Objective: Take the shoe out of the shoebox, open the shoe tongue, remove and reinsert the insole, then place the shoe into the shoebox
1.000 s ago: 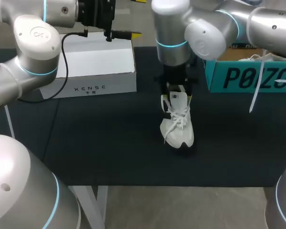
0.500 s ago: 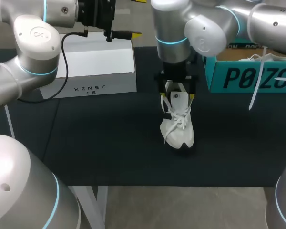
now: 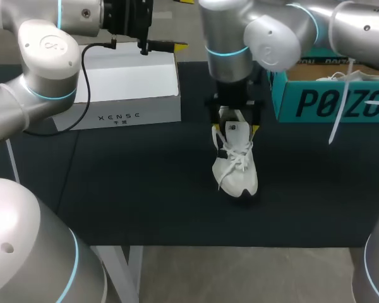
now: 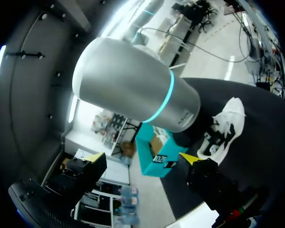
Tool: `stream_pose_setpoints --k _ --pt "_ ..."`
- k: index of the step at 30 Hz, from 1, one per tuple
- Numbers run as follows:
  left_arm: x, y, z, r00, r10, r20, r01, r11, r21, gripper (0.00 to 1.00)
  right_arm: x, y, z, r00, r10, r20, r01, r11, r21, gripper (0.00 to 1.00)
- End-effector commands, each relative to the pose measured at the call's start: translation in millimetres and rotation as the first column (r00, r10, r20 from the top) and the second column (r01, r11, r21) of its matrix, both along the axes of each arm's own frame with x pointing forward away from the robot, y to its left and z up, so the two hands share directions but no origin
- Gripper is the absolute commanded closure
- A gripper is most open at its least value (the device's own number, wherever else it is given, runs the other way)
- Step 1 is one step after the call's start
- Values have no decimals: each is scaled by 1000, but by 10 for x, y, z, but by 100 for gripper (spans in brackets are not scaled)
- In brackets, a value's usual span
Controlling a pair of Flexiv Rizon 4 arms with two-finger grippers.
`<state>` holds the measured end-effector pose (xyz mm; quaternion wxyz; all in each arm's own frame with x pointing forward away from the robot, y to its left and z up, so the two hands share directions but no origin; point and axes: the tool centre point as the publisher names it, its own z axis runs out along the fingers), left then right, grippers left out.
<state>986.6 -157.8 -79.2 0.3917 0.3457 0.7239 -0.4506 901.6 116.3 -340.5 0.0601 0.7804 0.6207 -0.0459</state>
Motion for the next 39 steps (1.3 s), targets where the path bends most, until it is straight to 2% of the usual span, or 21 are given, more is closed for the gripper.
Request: stream_pose_setpoints --k 1,5,12,17,21,22,23,24,25,27,31,39 --pt "8 -8 2 1000 0 0 0 1000 3 0 -52 36 -4 1000 -6 -15 5 1000 -5 0" --pt "8 -8 2 1000 0 0 0 1000 3 0 -164 32 72 999 -35 -38 35 999 -1 0" --pt "8 -8 2 1000 0 0 0 1000 3 0 -395 90 263 1000 -7 -19 7 1000 6 0" --pt "8 -8 2 1000 0 0 0 1000 3 0 -540 87 343 999 -15 -37 16 1000 20 0" --pt "8 -8 2 1000 0 0 0 1000 3 0 -645 156 379 999 32 -37 -30 999 35 0" --pt "8 -8 2 1000 0 0 0 1000 3 0 -663 165 376 999 39 -37 -38 999 33 24" --pt "8 -8 2 1000 0 0 0 1000 3 0 -688 167 357 998 50 -41 -49 999 21 65" --pt "8 -8 2 1000 0 0 0 1000 3 0 -698 164 344 998 48 -44 -48 999 12 92" --pt "8 -8 2 1000 0 0 0 1000 3 0 -717 144 311 998 53 -46 -54 999 -4 100" --pt "8 -8 2 1000 0 0 0 1000 3 0 -744 106 271 997 62 -53 -65 997 -50 100" --pt "8 -8 2 1000 0 0 0 1000 3 0 -734 26 206 995 85 -51 -87 995 -42 100" --pt "8 -8 2 1000 0 0 0 1000 3 0 -519 -8 0 989 134 -69 -136 990 -35 100"
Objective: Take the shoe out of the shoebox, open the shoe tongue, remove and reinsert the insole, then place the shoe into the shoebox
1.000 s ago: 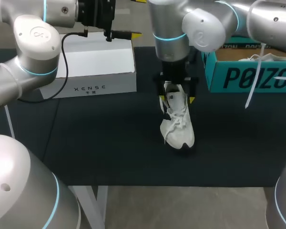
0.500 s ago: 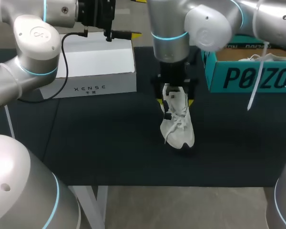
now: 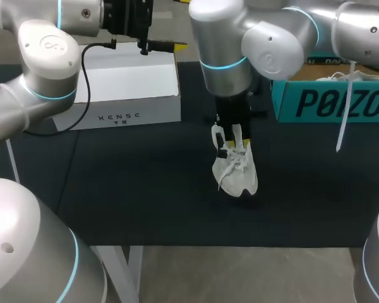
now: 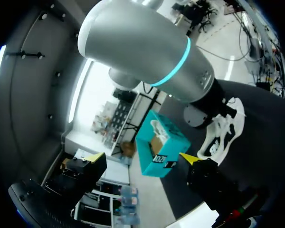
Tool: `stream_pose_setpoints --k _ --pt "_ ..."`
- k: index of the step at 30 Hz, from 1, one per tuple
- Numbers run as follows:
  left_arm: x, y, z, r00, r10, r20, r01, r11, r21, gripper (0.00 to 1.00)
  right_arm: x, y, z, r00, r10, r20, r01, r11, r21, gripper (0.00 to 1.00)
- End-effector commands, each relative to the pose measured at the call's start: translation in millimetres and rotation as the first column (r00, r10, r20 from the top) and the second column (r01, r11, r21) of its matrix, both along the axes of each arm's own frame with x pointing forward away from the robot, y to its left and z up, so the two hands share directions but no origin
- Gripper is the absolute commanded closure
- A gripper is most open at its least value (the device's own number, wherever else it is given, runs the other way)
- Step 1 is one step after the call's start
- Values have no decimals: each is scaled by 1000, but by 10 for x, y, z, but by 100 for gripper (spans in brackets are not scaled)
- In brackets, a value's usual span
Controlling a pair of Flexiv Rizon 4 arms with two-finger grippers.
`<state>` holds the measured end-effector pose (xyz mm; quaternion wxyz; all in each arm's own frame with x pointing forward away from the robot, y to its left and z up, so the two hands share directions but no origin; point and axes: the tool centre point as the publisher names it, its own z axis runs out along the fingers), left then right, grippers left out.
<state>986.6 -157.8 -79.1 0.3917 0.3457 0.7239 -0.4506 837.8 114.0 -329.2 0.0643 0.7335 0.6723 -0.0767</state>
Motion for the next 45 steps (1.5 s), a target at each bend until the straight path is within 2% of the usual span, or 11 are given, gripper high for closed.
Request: stream_pose_setpoints --k 1,8,16,20,24,31,33,34,35,37,45 --pt "8 -8 1 1000 0 0 0 1000 3 0 149 10 -135 1000 1 -15 -1 1000 2 100" --pt "8 -8 1 1000 0 0 0 1000 3 0 403 26 -220 998 62 21 -62 998 -14 100" --pt "8 -8 1 1000 0 0 0 1000 3 0 546 66 -331 995 99 -8 -99 994 -54 100" --pt "8 -8 1 1000 0 0 0 1000 3 0 595 -3 -81 996 65 59 -63 997 -42 100" --pt "8 -8 1 1000 0 0 0 1000 3 0 673 -63 130 988 63 139 -69 997 36 100" --pt "8 -8 1 1000 0 0 0 1000 3 0 772 -93 229 975 114 188 -129 989 71 100" --pt "8 -8 1 1000 0 0 0 1000 3 0 768 -70 296 950 203 235 -242 959 149 100" --pt "8 -8 1 1000 0 0 0 1000 3 0 765 -61 333 928 284 241 -330 926 180 100" --pt "8 -8 1 1000 0 0 0 1000 3 0 761 -36 367 886 400 233 -444 877 184 100" --pt "8 -8 1 1000 0 0 0 1000 3 0 691 31 449 753 631 186 -655 744 129 100" --pt "8 -8 1 1000 0 0 0 1000 3 0 691 31 449 753 631 186 -655 744 129 100"
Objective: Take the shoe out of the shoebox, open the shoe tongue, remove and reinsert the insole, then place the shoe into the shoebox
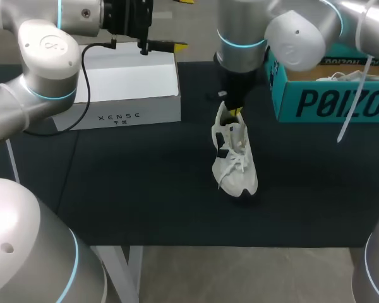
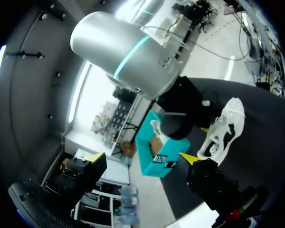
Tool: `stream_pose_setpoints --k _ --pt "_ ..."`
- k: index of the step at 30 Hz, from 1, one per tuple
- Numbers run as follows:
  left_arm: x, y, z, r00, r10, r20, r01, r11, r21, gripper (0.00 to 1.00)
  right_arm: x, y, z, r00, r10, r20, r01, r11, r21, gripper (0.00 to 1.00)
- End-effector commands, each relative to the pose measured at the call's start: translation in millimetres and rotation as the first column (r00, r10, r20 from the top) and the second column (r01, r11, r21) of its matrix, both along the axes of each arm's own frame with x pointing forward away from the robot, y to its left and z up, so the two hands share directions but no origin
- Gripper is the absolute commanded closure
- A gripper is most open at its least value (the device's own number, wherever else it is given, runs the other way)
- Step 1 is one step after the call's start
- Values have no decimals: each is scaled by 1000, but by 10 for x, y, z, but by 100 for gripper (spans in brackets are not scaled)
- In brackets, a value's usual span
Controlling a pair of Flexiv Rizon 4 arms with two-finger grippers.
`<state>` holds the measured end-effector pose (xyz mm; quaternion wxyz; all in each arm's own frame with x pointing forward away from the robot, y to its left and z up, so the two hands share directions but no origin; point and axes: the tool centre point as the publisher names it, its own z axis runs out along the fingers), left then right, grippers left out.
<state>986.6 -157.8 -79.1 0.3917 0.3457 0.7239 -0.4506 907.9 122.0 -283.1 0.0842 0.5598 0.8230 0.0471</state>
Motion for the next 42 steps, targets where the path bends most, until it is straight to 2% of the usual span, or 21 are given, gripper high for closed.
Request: stream_pose_setpoints --k 1,5,7,9,10,12,15,17,20,25,29,32,35,42 --pt "8 -8 1 1000 0 0 0 1000 3 0 -10 -49 -12 973 230 -19 -230 973 29 100" --pt "8 -8 1 1000 0 0 0 1000 3 0 -8 -19 -62 972 233 -20 -233 973 10 100" --pt "8 -8 1 1000 0 0 0 1000 3 0 27 17 -103 976 217 -5 -215 969 126 100" --pt "138 92 300 999 -16 35 16 1000 15 0 85 7 -103 976 215 17 -215 964 154 100" --pt "169 138 419 997 -48 52 46 998 40 0 119 -5 -102 974 224 36 -227 964 139 100" --pt "185 245 628 995 -61 78 60 998 11 0 189 -40 -80 968 238 77 -248 953 174 100" --pt "124 350 796 995 -91 31 92 996 -19 0 282 -95 -75 953 291 83 -302 937 176 100" --pt "76 398 842 993 -120 0 120 993 -19 0 346 -129 -99 937 339 88 -348 927 138 100" --pt "10 443 857 988 -146 -54 145 989 -24 0 443 -163 -122 911 400 97 -409 906 108 100" --pt "-91 494 845 983 -143 -117 148 989 28 0 589 -229 -177 863 492 117 -498 867 29 100" --pt "-204 588 784 978 -119 -171 131 990 58 0 684 -277 -224 814 561 149 -569 822 13 100" --pt "-258 644 741 973 -105 -205 119 991 59 0 756 -286 -233 777 610 157 -622 783 34 100" --pt "-258 644 741 973 -105 -205 119 991 59 0 770 -281 -189 710 692 130 -701 712 38 100" --pt "-258 644 741 973 -105 -205 119 991 59 0 770 -281 -189 710 692 130 -701 712 38 100"
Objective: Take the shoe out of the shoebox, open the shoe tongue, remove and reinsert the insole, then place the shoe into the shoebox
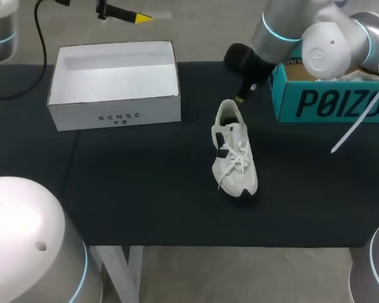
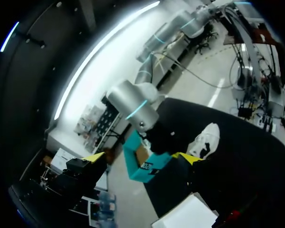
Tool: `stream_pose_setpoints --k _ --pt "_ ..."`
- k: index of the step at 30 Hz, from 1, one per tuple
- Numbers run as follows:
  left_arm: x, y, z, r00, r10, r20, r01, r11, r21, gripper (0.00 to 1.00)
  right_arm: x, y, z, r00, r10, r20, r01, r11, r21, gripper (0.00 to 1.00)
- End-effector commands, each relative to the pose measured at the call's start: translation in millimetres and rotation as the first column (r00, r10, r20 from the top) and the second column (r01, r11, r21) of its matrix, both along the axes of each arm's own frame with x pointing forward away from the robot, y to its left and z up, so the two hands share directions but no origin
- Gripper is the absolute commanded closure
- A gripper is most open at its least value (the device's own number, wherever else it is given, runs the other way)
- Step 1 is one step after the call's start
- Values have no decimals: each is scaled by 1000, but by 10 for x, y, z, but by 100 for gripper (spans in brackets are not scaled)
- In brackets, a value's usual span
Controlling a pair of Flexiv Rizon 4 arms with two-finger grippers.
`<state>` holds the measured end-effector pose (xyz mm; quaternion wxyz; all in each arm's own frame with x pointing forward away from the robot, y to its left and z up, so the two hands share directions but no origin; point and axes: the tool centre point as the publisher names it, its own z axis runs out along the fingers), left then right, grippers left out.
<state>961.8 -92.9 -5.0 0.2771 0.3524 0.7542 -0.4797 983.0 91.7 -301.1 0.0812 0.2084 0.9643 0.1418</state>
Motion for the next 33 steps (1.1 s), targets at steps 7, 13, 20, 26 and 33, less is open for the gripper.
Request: stream_pose_setpoints --k 7,13,20,26,33 --pt "-9 -4 -1 1000 2 1 -2 1000 2 0 26 34 -32 1000 4 18 -4 1000 2 100" --pt "-9 -4 -1 1000 2 1 -2 1000 2 0 93 105 -140 987 137 86 -134 990 -33 100" --pt "-9 -4 -1 1000 2 1 -2 1000 2 0 235 139 -118 963 252 95 -246 966 -75 76" --pt "-9 -4 -1 1000 2 1 -2 1000 2 0 305 161 -100 955 287 69 -278 953 -120 65" --pt "-9 -4 -1 1000 2 1 -2 1000 2 0 265 240 -170 947 317 58 -305 940 -152 64"
